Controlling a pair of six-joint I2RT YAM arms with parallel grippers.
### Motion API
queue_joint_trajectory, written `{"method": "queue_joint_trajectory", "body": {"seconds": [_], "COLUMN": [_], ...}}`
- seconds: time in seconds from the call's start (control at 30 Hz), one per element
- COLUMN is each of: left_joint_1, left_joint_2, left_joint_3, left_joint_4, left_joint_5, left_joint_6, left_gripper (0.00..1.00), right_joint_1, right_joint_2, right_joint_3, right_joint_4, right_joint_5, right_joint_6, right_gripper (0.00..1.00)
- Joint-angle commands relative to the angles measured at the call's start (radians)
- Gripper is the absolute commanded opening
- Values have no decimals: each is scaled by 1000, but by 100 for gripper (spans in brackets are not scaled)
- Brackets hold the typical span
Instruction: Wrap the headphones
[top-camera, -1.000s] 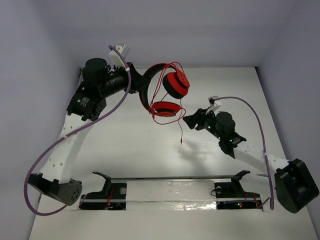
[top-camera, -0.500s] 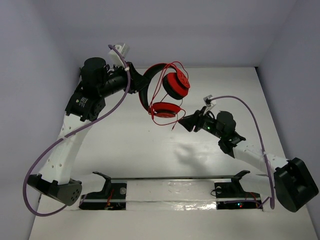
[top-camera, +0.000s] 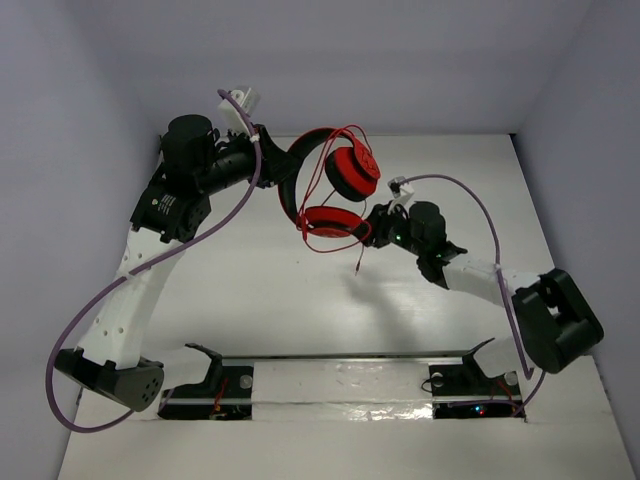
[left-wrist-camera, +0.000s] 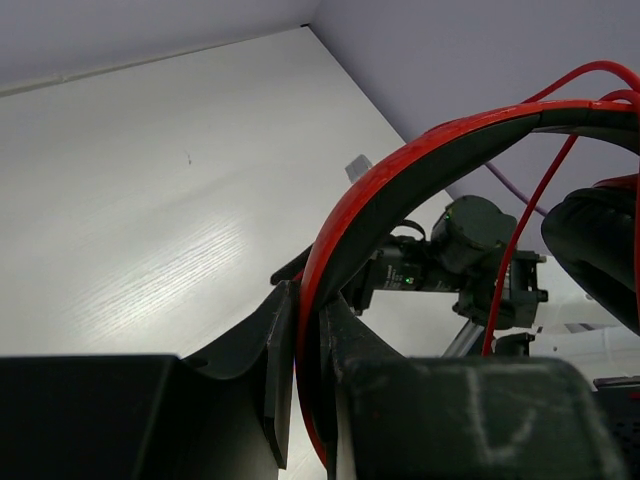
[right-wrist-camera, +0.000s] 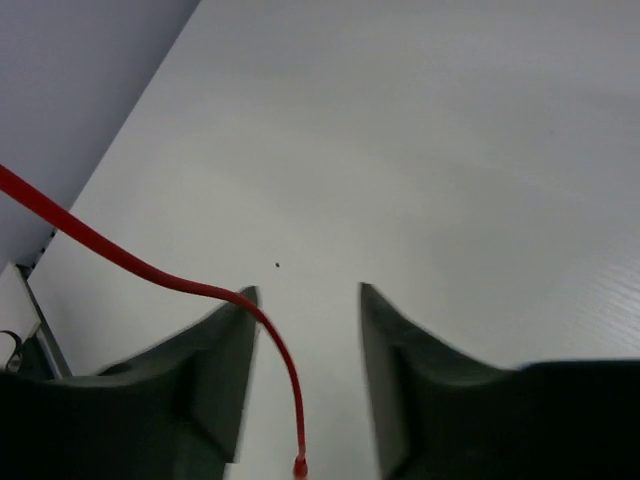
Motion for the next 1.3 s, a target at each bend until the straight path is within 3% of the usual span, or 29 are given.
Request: {"method": "queue_joint_trajectory", "body": {"seconds": [0.0, 0.1, 0.17, 0.27, 0.4, 0.57, 0.77, 1.03, 1.27], "left_joint_1": [7, 7, 7, 7, 7, 7, 7, 7, 7], "left_joint_2": [-15, -12, -6, 8, 16, 11, 45, 80, 88], "left_joint_3": [53, 61, 74, 74, 16, -86, -130, -206, -323], "left_joint_4": [74, 70, 74, 108, 198, 268, 309, 370, 389], "left_joint_5": [27, -3, -22, -71, -161, -409, -601, -698, -844], "left_joint_6": [-36, -35, -44, -72, -163, -190, -194, -230, -211], "left_gripper": [0, 0, 0, 0, 0, 0, 0, 0, 0], "right_joint_1": [-1, -1, -1, 31, 92, 215, 331, 434, 482], "right_joint_2": [70, 104, 110, 99, 62, -68, -140, -169, -185], "right_joint_3": [78, 68, 45, -10, -14, -8, 29, 161, 253], "right_joint_4": [43, 95, 149, 192, 105, -121, -378, -648, -783], "right_joint_5": [-14, -64, -89, -87, -34, 78, 167, 236, 287], "right_joint_6": [-14, 28, 75, 115, 121, 66, 42, 39, 33], "right_gripper": [42, 9, 0, 0, 0, 0, 0, 0, 0]}}
